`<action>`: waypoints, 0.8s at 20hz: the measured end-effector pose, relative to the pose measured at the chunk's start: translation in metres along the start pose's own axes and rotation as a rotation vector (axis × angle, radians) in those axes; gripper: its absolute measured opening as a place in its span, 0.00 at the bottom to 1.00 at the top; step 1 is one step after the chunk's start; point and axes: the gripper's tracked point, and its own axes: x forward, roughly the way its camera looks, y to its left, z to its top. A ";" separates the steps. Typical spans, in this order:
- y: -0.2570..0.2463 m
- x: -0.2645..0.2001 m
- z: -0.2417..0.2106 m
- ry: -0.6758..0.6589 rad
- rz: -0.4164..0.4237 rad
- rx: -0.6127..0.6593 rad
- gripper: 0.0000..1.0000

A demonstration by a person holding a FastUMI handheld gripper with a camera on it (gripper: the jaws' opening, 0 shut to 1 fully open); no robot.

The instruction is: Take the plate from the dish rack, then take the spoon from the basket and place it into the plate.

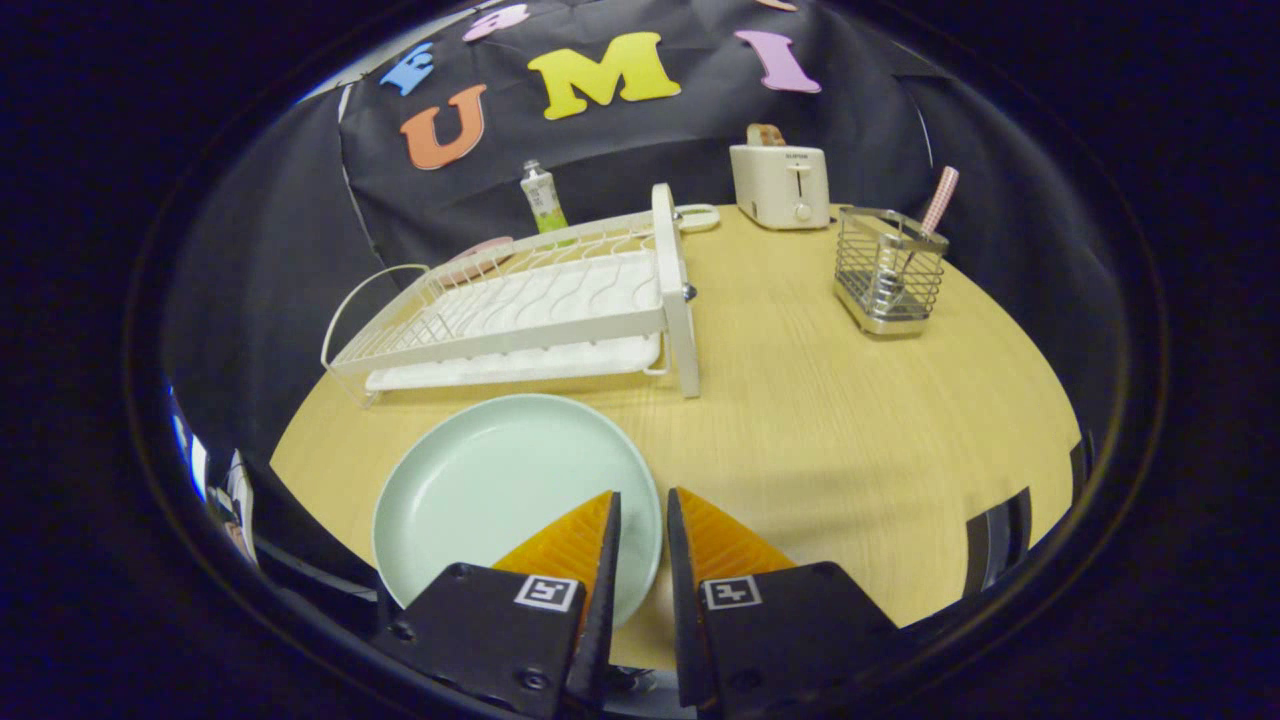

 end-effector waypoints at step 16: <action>-0.152 -0.020 0.098 -0.381 -0.224 0.019 1.00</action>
